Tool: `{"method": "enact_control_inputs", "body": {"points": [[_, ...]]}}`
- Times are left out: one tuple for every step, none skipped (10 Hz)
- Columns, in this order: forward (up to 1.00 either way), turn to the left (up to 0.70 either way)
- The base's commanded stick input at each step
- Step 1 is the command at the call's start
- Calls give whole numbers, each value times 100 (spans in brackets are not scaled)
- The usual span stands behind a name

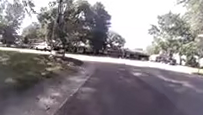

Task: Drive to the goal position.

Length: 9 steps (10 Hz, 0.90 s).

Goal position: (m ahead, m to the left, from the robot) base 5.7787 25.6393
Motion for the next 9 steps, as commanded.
{"method": "enact_control_inputs", "body": {"points": [[100, 0], [100, 0], [100, 0], [100, 0], [100, 0], [100, 0], [100, 0], [100, 0], [100, 0]]}}
